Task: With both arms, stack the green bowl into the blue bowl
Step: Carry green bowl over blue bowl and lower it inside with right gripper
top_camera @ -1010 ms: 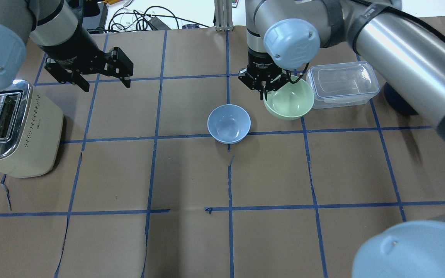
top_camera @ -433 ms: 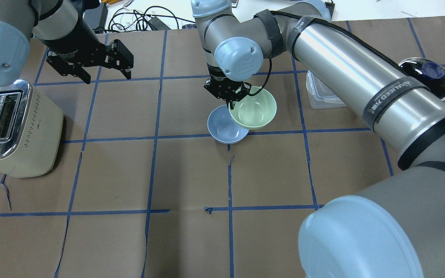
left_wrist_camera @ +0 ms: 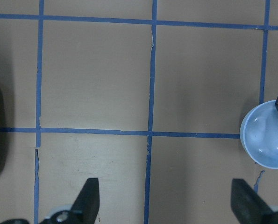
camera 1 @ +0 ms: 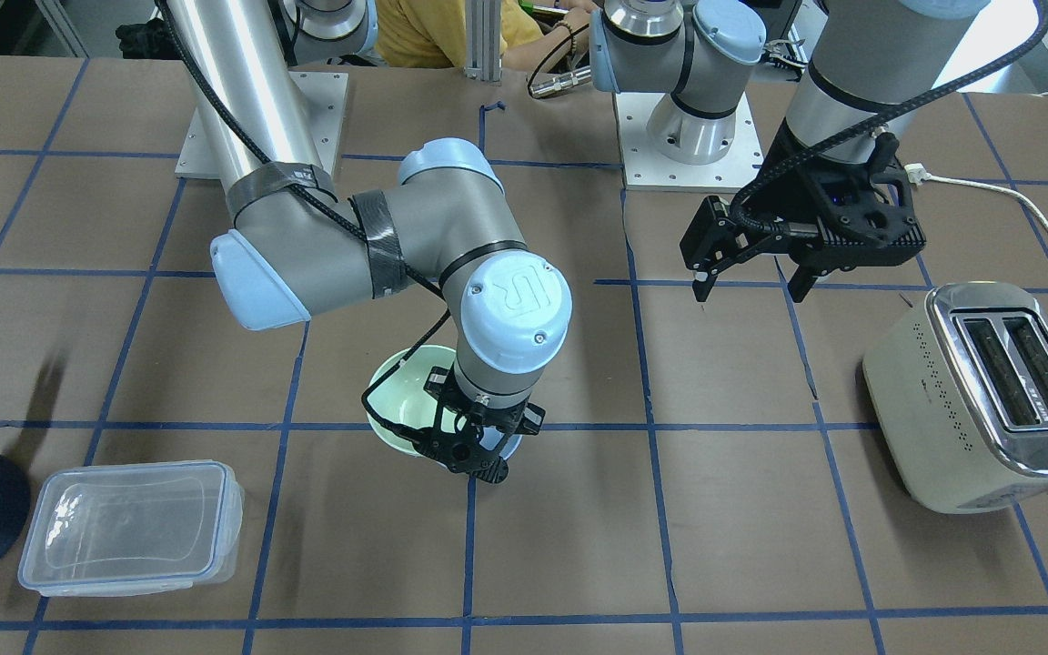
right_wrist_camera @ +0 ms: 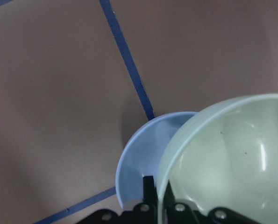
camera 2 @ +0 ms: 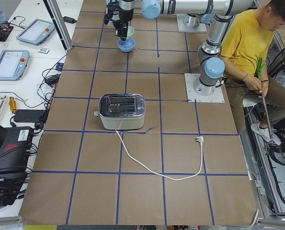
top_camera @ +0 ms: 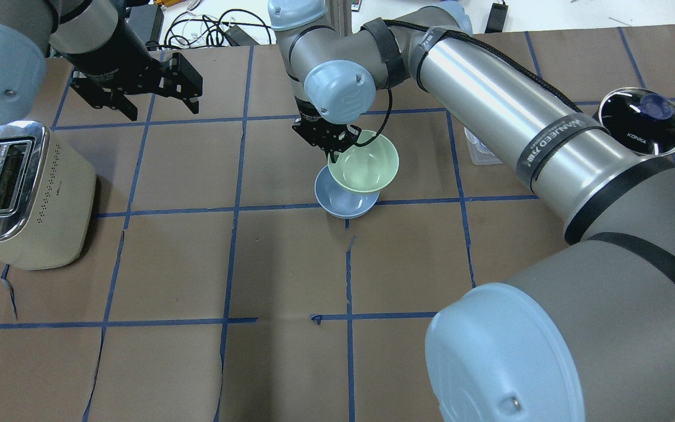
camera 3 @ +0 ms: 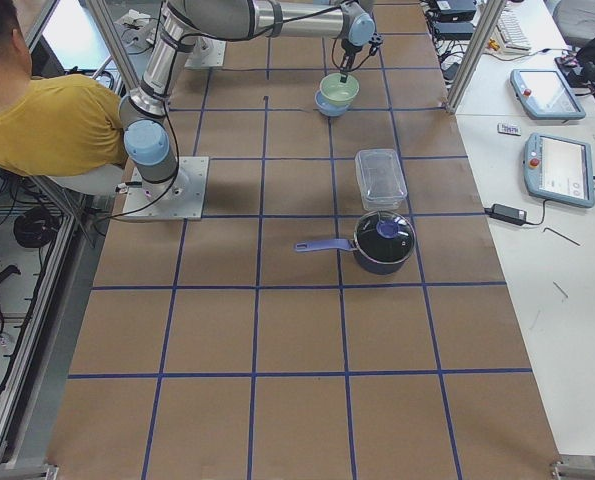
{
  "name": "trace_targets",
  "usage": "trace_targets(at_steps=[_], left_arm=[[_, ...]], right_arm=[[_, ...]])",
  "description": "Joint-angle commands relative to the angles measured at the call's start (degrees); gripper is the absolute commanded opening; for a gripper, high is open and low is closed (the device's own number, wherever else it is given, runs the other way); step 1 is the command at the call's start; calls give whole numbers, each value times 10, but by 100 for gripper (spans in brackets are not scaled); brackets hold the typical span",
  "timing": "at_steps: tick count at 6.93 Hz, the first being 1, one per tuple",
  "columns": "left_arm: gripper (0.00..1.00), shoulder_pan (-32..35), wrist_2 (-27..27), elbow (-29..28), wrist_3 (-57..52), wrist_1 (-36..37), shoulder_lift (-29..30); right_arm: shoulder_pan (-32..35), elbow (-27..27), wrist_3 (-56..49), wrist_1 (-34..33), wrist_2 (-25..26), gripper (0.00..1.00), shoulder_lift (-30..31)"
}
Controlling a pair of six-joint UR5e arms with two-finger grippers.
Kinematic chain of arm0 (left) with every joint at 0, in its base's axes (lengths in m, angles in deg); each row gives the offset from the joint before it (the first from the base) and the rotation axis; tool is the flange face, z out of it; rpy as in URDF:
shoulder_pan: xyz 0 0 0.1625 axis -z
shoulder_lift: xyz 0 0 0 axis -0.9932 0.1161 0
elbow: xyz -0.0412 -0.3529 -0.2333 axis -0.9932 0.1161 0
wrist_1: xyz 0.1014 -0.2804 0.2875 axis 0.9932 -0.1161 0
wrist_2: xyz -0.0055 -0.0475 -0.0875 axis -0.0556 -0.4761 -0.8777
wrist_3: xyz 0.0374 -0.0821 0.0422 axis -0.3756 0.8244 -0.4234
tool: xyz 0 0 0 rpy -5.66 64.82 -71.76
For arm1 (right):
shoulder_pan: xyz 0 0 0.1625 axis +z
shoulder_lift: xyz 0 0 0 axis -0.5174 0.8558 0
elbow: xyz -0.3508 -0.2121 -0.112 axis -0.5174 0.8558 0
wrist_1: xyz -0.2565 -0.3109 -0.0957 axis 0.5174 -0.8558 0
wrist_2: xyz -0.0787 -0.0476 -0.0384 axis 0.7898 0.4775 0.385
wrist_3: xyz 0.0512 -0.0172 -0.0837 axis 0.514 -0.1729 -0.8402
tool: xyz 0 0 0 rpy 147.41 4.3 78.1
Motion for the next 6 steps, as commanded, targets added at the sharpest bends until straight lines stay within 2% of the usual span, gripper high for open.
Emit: trace_targets(at_steps=[1, 4, 5, 6], left_arm=[[100, 0, 0, -2, 0, -5, 1], [100, 0, 0, -32, 0, -53, 15], [100, -1, 0, -33, 0, -53, 16], [100, -1, 2, -35, -1, -53, 17]], right_arm=[[12, 9, 14, -2, 0, 0, -14], [17, 5, 19, 1, -3, 0, -14], [18, 5, 17, 1, -3, 11, -16], [18, 5, 16, 7, -3, 27, -16]])
